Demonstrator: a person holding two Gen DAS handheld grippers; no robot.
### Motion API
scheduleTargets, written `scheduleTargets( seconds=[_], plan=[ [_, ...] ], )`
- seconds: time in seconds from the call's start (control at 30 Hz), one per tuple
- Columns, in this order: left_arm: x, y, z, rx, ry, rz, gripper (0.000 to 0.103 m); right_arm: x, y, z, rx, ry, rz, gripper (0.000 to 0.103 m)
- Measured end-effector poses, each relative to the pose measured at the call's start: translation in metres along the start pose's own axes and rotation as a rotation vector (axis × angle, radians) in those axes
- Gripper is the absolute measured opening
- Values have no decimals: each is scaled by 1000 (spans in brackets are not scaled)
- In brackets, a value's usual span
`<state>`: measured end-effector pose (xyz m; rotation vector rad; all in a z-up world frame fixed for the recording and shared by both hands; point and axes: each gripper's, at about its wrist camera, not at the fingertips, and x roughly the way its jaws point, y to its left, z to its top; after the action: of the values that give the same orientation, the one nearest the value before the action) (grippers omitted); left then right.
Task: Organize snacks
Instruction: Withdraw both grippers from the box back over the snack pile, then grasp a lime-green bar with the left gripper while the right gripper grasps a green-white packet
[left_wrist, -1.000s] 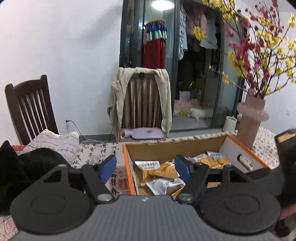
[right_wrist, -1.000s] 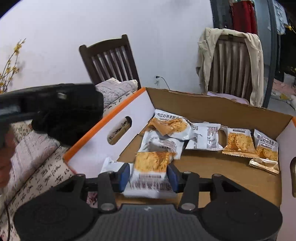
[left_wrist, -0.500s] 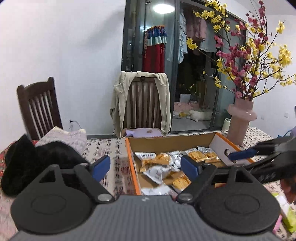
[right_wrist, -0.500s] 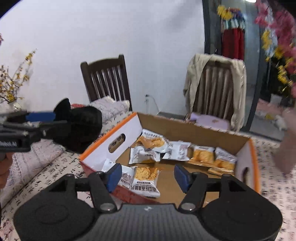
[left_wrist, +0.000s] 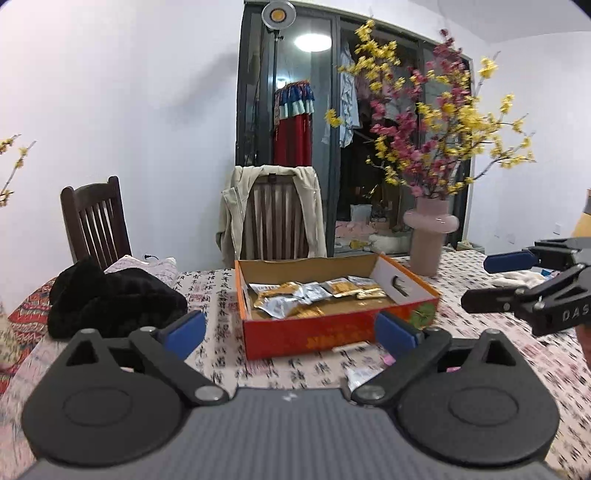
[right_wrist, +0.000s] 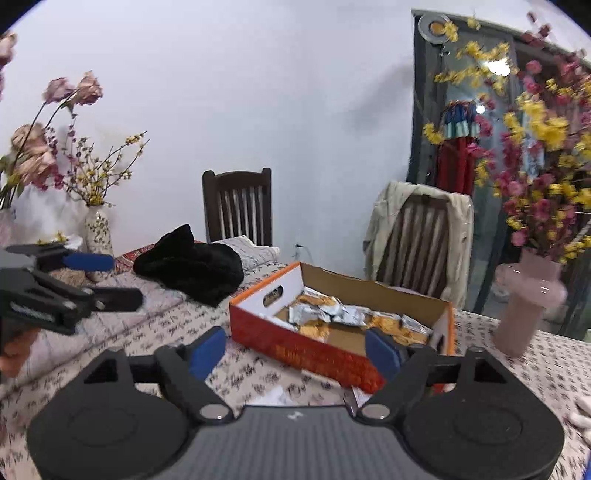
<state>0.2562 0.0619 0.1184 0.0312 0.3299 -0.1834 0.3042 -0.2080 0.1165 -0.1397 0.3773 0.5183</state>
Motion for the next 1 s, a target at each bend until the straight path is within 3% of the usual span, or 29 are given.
scheduleTargets(
  seconds=[0.33, 0.63, 0.8, 1.0],
  plan=[
    [-70, -16, -64, -28, 32, -4, 103, -72, 39, -77, -14, 29, -47, 92],
    [-90, -20, -124, -88, 187, 2, 103, -109, 79, -149, -27, 122, -72, 93],
    [-91, -21, -135, -91, 222, 5, 103, -122, 92, -176, 10, 158, -62, 93],
    [-87, -25, -130, -83, 210, -10, 103, -125, 82, -177, 54, 150, -96, 93]
  ],
)
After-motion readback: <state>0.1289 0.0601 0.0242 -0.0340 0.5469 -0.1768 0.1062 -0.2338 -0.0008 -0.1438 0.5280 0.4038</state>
